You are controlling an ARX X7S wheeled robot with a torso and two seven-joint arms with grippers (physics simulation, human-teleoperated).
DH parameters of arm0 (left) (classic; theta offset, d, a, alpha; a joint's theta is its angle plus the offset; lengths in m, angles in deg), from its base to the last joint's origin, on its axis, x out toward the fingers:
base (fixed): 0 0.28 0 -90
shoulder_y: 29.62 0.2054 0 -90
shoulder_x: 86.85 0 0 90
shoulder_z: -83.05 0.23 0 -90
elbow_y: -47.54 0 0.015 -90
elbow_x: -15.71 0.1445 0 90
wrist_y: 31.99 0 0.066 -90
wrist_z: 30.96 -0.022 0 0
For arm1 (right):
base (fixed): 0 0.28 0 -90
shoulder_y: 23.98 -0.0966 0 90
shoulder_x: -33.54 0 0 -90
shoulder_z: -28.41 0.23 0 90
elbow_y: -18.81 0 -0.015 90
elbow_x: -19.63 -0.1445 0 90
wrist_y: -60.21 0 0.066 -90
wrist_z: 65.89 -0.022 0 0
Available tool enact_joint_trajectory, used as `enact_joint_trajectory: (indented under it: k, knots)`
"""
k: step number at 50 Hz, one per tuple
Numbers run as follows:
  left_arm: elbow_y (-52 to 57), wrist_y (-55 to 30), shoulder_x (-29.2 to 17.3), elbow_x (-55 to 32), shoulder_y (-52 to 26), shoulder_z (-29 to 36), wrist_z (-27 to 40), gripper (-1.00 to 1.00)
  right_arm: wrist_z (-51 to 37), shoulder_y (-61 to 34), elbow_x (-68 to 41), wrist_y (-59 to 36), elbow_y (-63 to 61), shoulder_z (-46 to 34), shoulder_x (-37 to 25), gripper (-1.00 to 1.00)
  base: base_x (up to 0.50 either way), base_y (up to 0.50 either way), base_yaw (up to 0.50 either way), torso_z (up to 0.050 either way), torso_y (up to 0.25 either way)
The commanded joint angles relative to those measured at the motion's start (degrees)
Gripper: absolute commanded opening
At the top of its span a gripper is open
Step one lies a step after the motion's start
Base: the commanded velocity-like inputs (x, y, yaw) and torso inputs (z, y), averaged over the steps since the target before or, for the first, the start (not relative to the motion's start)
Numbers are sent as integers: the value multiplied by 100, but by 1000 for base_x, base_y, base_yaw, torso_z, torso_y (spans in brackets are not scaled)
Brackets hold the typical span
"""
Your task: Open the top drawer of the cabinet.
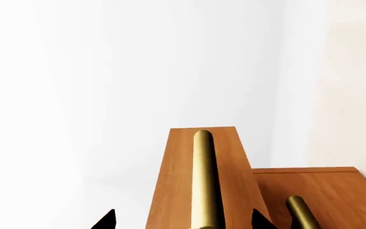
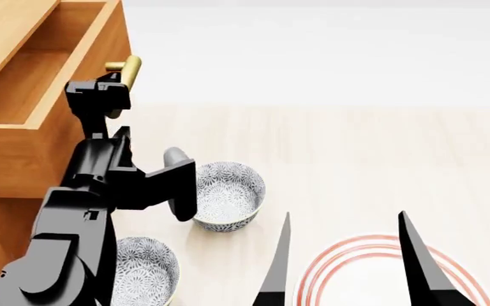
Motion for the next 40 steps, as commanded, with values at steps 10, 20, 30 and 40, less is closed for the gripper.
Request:
enact_joint_trajectory:
  k: [10, 20, 30, 40]
  knots:
    - [1584, -361, -359, 467, -129, 153, -305, 100, -27, -19, -19, 31, 32, -36, -33, 100, 0, 0, 0, 0, 0]
    - [3416, -840, -435, 236, -136, -621, -801, 100, -5, -61, 22, 27, 48, -130, -54, 100, 0, 0, 0, 0, 0]
    - [4633, -1851, 72, -348, -309, -1957, -1678, 100, -23, -72, -3, 12, 16, -136, -77, 100, 0, 0, 0, 0, 0]
    - [4750, -3064, 850, -1041, -458, -3571, -2392, 100, -31, -105, 9, -42, -14, -205, -88, 100, 0, 0, 0, 0, 0]
